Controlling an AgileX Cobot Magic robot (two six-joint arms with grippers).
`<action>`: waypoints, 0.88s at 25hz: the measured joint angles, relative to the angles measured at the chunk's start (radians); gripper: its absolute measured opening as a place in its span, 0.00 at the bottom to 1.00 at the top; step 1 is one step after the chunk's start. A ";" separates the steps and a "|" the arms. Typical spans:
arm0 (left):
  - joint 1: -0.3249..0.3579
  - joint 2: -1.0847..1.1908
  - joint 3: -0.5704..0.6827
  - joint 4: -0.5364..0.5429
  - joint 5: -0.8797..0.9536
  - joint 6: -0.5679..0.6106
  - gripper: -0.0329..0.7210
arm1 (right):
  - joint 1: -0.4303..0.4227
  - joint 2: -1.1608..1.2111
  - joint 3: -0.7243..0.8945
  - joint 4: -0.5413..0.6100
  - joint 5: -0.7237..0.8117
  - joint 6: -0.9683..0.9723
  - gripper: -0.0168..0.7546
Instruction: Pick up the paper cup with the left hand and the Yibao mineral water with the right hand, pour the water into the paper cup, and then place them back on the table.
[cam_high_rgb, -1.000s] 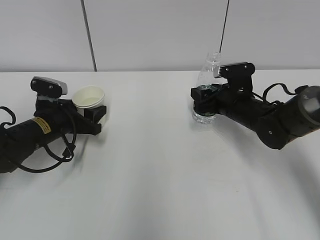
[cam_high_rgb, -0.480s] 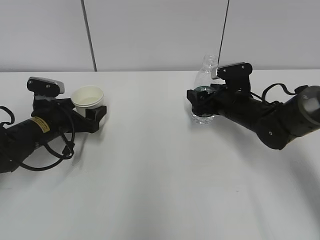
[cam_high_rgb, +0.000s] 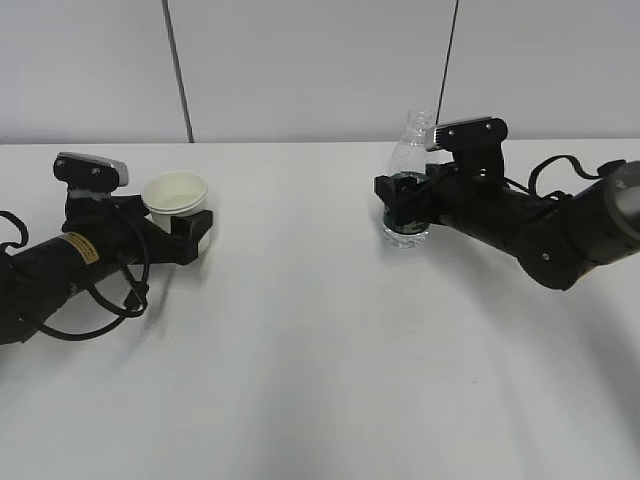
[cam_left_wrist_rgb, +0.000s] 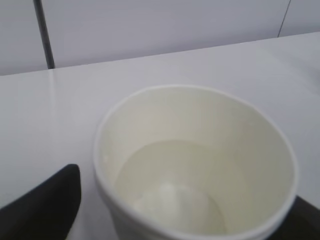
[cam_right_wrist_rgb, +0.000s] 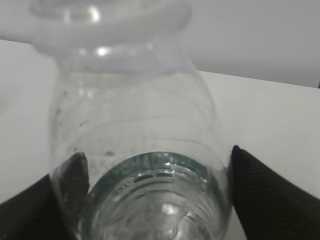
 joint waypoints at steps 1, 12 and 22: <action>0.000 -0.006 0.000 0.000 0.008 0.000 0.83 | 0.000 0.000 0.000 0.000 0.000 0.000 0.86; 0.001 -0.064 0.000 0.046 0.063 -0.013 0.83 | 0.000 -0.058 0.000 -0.007 0.045 0.026 0.86; 0.001 -0.096 0.000 0.050 0.086 -0.014 0.83 | 0.000 -0.127 0.000 -0.012 0.112 0.028 0.86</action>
